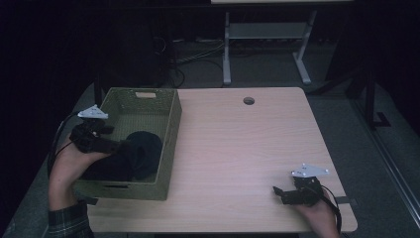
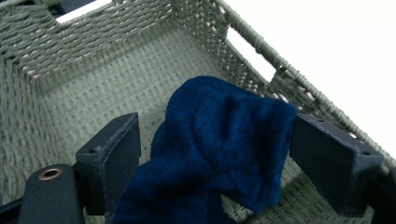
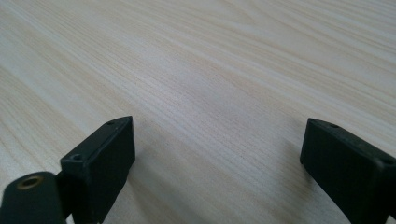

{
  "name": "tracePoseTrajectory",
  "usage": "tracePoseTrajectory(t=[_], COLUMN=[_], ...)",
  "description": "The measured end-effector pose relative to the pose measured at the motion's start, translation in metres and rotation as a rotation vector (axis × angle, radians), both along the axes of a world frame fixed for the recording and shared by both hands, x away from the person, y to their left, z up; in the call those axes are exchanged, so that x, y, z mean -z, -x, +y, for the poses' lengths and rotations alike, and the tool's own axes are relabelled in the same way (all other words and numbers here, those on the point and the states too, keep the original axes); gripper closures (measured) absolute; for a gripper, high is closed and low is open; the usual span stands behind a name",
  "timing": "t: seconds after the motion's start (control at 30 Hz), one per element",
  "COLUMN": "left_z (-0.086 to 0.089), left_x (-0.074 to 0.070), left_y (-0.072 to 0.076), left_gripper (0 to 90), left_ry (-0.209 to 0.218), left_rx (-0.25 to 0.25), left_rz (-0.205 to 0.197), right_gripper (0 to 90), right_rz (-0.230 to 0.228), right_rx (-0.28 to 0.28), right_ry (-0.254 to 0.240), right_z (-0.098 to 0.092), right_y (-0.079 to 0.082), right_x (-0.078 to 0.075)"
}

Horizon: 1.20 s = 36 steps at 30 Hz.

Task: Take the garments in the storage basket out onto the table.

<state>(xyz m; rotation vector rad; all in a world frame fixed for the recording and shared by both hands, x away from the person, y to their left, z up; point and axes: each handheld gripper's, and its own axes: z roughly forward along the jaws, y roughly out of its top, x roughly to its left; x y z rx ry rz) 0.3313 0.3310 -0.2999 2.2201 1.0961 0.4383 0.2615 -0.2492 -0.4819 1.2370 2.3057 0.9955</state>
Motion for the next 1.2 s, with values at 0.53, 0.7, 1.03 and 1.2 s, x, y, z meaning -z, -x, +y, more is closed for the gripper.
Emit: tracePoseTrajectory(t=[0.53,0.7,1.03,1.2], left_z=[0.007,0.003,-0.003,-0.006], left_x=[0.022,0.030,0.044,0.048], left_y=[-0.012,-0.017,-0.022,-0.024], left_gripper=[16.0,16.0,16.1,21.7], left_ry=[-0.045,-0.071,-0.120,-0.131], left_rx=[0.005,0.037,0.054,0.069], left_rz=[0.073,0.109,0.182,0.213], right_gripper=[9.9,9.9,9.8,9.8], right_rz=[0.001,0.001,0.000,0.000], right_rx=[-0.001,-0.001,0.000,0.001], right_ry=[-0.001,0.000,0.000,0.000], right_z=[0.000,0.000,0.000,0.000], right_y=[0.000,0.000,0.000,0.000], right_x=[0.000,0.000,0.000,0.000])
